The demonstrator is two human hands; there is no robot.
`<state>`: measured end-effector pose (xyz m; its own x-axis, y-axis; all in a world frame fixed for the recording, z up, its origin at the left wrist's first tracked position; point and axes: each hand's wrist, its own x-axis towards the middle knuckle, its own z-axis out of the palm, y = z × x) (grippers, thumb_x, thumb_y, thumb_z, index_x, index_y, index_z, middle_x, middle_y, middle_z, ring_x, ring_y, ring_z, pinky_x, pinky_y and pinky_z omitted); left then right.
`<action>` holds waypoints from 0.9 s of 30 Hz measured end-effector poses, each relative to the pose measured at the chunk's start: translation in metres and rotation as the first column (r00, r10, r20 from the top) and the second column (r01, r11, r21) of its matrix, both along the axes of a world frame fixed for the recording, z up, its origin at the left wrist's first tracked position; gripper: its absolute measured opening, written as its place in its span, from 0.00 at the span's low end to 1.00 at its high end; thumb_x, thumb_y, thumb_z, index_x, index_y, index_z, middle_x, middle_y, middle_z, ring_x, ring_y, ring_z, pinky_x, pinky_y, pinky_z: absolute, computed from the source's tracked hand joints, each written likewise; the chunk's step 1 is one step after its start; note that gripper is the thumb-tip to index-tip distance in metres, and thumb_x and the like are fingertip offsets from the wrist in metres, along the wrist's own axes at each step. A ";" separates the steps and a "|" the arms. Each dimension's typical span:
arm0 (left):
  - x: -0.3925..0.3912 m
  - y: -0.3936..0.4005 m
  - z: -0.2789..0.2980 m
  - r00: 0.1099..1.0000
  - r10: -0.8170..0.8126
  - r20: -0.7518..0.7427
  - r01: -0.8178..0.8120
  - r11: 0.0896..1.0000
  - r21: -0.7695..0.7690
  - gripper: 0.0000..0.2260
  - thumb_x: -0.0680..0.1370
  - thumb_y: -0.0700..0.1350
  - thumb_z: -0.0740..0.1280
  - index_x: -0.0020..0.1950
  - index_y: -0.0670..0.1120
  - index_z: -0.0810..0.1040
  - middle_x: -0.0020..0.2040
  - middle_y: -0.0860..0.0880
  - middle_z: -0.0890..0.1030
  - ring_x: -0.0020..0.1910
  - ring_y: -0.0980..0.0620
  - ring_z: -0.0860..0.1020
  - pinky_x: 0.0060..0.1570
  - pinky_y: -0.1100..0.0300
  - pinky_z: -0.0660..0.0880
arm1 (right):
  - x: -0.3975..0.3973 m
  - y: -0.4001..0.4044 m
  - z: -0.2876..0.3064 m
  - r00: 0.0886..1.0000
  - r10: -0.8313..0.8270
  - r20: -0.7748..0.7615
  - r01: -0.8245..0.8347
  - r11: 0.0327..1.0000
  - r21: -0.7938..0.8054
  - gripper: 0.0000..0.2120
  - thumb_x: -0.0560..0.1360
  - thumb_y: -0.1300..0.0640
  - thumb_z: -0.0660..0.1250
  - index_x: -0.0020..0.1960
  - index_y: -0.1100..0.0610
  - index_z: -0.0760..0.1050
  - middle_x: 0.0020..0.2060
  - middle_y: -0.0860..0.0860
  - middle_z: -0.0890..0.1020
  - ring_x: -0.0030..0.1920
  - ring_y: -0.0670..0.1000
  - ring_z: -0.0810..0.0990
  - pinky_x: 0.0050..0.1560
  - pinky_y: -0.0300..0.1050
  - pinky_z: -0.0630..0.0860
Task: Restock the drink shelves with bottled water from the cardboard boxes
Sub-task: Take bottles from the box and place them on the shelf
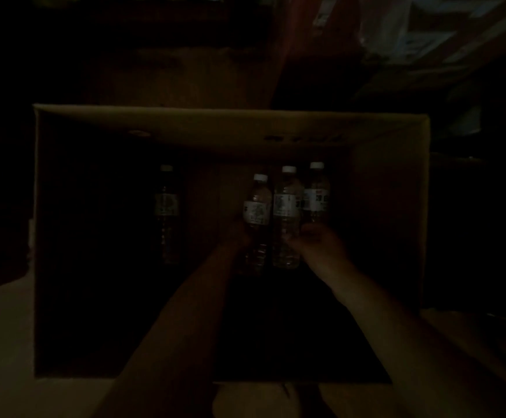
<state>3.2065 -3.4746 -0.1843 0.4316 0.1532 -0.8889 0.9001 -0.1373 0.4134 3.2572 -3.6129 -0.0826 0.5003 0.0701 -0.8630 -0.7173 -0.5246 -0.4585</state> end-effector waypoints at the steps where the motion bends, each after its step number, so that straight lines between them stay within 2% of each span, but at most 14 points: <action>1: -0.001 0.002 0.003 1.000 0.014 0.016 -0.014 1.000 -0.009 0.20 0.80 0.45 0.63 0.71 0.41 0.68 0.68 0.44 0.72 0.67 0.46 0.70 0.62 0.58 0.67 | 0.001 0.000 0.003 1.000 0.013 0.005 -0.013 1.000 -0.002 0.09 0.73 0.61 0.72 0.51 0.59 0.74 0.45 0.51 0.80 0.51 0.52 0.79 0.51 0.44 0.75; 4: -0.007 0.007 0.036 0.970 0.244 -0.025 -0.245 0.966 -0.080 0.20 0.77 0.40 0.67 0.68 0.41 0.69 0.59 0.48 0.73 0.60 0.47 0.74 0.54 0.58 0.72 | 0.003 0.000 0.019 0.999 0.045 0.022 -0.045 0.999 -0.011 0.10 0.72 0.59 0.73 0.49 0.55 0.73 0.52 0.55 0.81 0.54 0.55 0.80 0.57 0.52 0.77; 6: -0.015 0.010 0.053 0.918 0.393 -0.059 -0.397 0.903 -0.166 0.19 0.75 0.34 0.67 0.66 0.36 0.71 0.60 0.42 0.76 0.54 0.45 0.76 0.48 0.57 0.77 | 0.001 -0.002 0.035 0.995 0.089 0.036 -0.088 0.996 -0.024 0.15 0.72 0.58 0.73 0.55 0.56 0.72 0.50 0.53 0.80 0.53 0.53 0.79 0.57 0.48 0.75; 9: -0.019 0.020 0.103 0.898 0.435 -0.073 -0.440 0.872 -0.215 0.17 0.72 0.34 0.71 0.60 0.37 0.76 0.58 0.38 0.80 0.45 0.47 0.80 0.46 0.56 0.79 | -0.003 0.003 0.076 0.988 0.136 0.070 -0.135 0.991 -0.022 0.23 0.72 0.60 0.73 0.63 0.61 0.70 0.42 0.49 0.78 0.50 0.51 0.78 0.51 0.43 0.71; 11: -0.020 0.026 0.144 0.905 0.418 -0.083 -0.425 0.868 -0.257 0.16 0.72 0.39 0.73 0.58 0.42 0.78 0.53 0.42 0.82 0.47 0.47 0.81 0.50 0.54 0.78 | -0.007 0.007 0.103 0.983 0.166 0.083 -0.165 0.986 -0.013 0.22 0.71 0.64 0.73 0.62 0.62 0.70 0.38 0.46 0.75 0.48 0.51 0.78 0.48 0.41 0.71; 13: -0.021 0.028 0.186 0.901 0.425 -0.090 -0.431 0.853 -0.294 0.17 0.72 0.42 0.73 0.59 0.44 0.77 0.53 0.44 0.82 0.52 0.46 0.81 0.53 0.52 0.78 | -0.012 0.016 0.134 0.974 0.215 0.068 -0.216 0.976 0.003 0.20 0.69 0.64 0.75 0.56 0.57 0.69 0.38 0.44 0.74 0.43 0.45 0.77 0.44 0.37 0.73; 15: -0.022 0.029 0.227 0.895 0.438 -0.083 -0.440 0.838 -0.325 0.19 0.71 0.44 0.73 0.61 0.43 0.76 0.54 0.43 0.83 0.53 0.46 0.81 0.52 0.52 0.79 | -0.017 0.025 0.168 0.950 0.303 0.073 -0.305 0.952 0.018 0.27 0.62 0.55 0.80 0.55 0.56 0.69 0.43 0.45 0.78 0.47 0.45 0.78 0.50 0.41 0.77; 16: -0.023 0.029 0.248 0.900 0.430 -0.068 -0.426 0.836 -0.346 0.20 0.71 0.44 0.74 0.61 0.43 0.76 0.53 0.43 0.83 0.52 0.46 0.82 0.50 0.52 0.79 | -0.018 0.028 0.184 0.935 0.349 0.070 -0.351 0.936 0.028 0.34 0.57 0.50 0.81 0.58 0.56 0.71 0.47 0.46 0.80 0.51 0.47 0.80 0.52 0.45 0.78; 17: -0.023 0.027 0.268 0.909 0.415 -0.048 -0.402 0.839 -0.367 0.21 0.70 0.45 0.75 0.61 0.43 0.76 0.52 0.43 0.83 0.51 0.46 0.83 0.48 0.53 0.80 | -0.020 0.030 0.199 0.923 0.379 0.073 -0.383 0.923 0.048 0.36 0.55 0.48 0.82 0.59 0.54 0.71 0.50 0.45 0.81 0.52 0.47 0.80 0.52 0.44 0.78; 19: -0.020 0.022 0.307 0.928 0.372 0.001 -0.345 0.862 -0.372 0.20 0.70 0.45 0.75 0.60 0.42 0.76 0.51 0.43 0.84 0.50 0.47 0.83 0.49 0.52 0.80 | -0.023 0.033 0.235 0.910 0.404 0.094 -0.411 0.909 0.072 0.34 0.60 0.55 0.81 0.60 0.51 0.69 0.51 0.42 0.78 0.52 0.43 0.77 0.50 0.38 0.74; 21: -0.013 0.018 0.348 0.950 0.303 0.069 -0.264 0.904 -0.335 0.18 0.70 0.45 0.74 0.58 0.45 0.77 0.51 0.45 0.84 0.49 0.48 0.83 0.52 0.50 0.80 | -0.024 0.037 0.272 0.906 0.397 0.146 -0.407 0.912 0.044 0.41 0.61 0.58 0.81 0.67 0.50 0.62 0.55 0.44 0.76 0.56 0.45 0.75 0.53 0.42 0.73; 23: -0.004 0.019 0.390 0.961 0.189 0.200 -0.126 0.948 -0.292 0.15 0.70 0.46 0.74 0.55 0.51 0.77 0.50 0.50 0.83 0.49 0.53 0.82 0.52 0.50 0.80 | -0.023 0.038 0.304 0.910 0.352 0.221 -0.370 0.928 0.046 0.47 0.61 0.60 0.81 0.71 0.51 0.56 0.58 0.45 0.75 0.59 0.47 0.74 0.57 0.48 0.75; 25: 0.004 0.027 0.438 0.949 0.112 0.296 -0.024 0.959 -0.283 0.12 0.72 0.45 0.73 0.51 0.56 0.75 0.47 0.54 0.82 0.46 0.59 0.82 0.49 0.57 0.81 | -0.016 0.035 0.338 0.932 0.276 0.236 -0.307 0.946 0.106 0.45 0.61 0.63 0.80 0.70 0.54 0.58 0.56 0.45 0.76 0.59 0.49 0.78 0.56 0.51 0.78; 27: 0.012 0.041 0.485 0.944 0.071 0.323 0.042 0.943 -0.331 0.09 0.75 0.47 0.70 0.53 0.55 0.74 0.49 0.54 0.81 0.49 0.58 0.81 0.50 0.58 0.80 | -0.002 0.032 0.373 0.955 0.192 0.224 -0.233 0.957 0.173 0.37 0.62 0.63 0.79 0.65 0.54 0.64 0.52 0.45 0.79 0.53 0.49 0.81 0.47 0.46 0.80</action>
